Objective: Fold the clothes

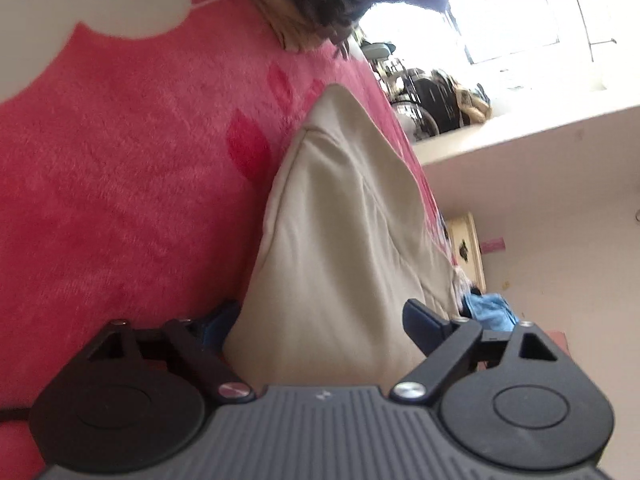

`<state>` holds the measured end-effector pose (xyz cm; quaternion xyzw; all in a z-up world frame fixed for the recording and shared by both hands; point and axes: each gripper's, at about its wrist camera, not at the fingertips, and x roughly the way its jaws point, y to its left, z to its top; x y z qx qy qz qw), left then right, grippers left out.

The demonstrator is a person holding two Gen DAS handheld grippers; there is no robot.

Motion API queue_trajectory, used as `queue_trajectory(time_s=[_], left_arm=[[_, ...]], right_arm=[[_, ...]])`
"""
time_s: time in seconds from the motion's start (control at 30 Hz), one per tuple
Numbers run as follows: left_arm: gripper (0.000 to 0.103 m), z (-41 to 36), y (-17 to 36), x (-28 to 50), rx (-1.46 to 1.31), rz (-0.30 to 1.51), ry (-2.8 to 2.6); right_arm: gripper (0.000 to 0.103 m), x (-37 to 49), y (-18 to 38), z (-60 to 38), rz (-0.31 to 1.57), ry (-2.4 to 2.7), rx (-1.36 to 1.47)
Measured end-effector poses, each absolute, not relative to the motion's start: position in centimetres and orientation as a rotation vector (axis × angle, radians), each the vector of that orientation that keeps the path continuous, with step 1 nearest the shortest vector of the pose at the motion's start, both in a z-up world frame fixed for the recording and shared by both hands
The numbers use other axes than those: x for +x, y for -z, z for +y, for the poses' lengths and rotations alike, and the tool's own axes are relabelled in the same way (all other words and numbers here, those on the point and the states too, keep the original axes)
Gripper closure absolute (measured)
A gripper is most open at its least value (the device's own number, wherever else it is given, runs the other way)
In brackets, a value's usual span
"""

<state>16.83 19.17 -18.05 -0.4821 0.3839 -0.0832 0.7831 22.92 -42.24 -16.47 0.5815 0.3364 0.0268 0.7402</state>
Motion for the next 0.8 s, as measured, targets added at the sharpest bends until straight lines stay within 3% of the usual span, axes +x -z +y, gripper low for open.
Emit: queue_trajectory(time_s=[0.1,0.2,0.23,0.27,0.43,0.6,0.8], left_arm=[[0.041,19.0,18.2,17.5,-1.028,0.813,0.127],[0.076,19.1,18.5,18.0,-1.054,0.806,0.067],[0.088,19.1,18.7,18.1,-1.068,0.801,0.049],[0.092,19.3,18.8,18.1,-1.090,0.795,0.033],[0.095,19.8,17.0,17.0,-1.089,0.739,0.047],[0.097,20.3,15.2,15.5,-1.084,0.739,0.098],[0.099,21.9,12.9,10.6,-1.036,0.801,0.135]], right_arm=[[0.037,23.7,17.0,-42.4,0.713,-0.046,1.300],[0.045,24.0,17.2,-42.7,0.694,-0.044,1.333],[0.061,24.1,17.2,-42.7,0.701,-0.031,1.331],[0.072,24.1,17.5,-42.7,0.701,-0.026,1.333],[0.085,22.5,16.4,-42.1,0.618,-0.001,1.309],[0.087,19.3,14.9,-41.8,0.560,0.021,1.315],[0.087,11.5,13.1,-41.6,0.617,0.044,1.321]])
